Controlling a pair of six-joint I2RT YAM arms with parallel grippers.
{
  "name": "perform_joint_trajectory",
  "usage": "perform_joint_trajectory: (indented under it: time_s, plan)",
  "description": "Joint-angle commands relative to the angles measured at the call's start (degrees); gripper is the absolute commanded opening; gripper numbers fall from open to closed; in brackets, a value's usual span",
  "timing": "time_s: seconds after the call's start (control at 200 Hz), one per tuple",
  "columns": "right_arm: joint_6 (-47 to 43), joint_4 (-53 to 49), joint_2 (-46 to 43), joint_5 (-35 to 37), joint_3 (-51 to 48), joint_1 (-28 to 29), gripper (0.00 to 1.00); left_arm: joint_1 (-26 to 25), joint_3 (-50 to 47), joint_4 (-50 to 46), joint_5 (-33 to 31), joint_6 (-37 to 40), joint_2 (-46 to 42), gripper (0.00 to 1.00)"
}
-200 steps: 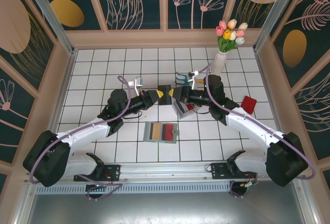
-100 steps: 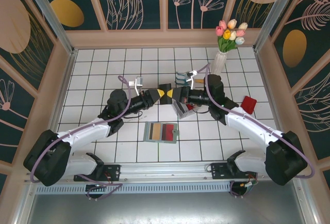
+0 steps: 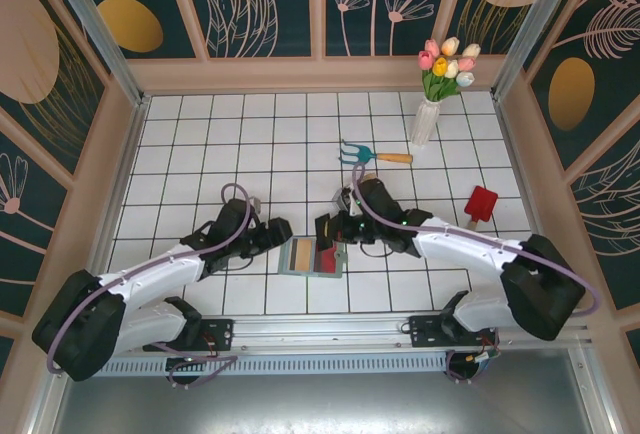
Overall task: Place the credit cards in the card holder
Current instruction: Pick up the credit card from the storage box, then flip over the card slot on the card holder.
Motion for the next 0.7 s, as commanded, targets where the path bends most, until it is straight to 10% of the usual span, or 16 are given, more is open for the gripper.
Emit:
perform_joint_trajectory:
  time_s: [0.0,0.696]
  plan:
    - [3.18,0.24,2.05,4.17,-0.87,2.1,0.0,0.13,-1.24,-1.72,-0.19,1.92,0.69,0.78]
    - [5.5,-0.46,8.57,8.28,-4.13,3.38,0.0,0.06,-1.98,11.33,14.06,1.39,9.97,0.58]
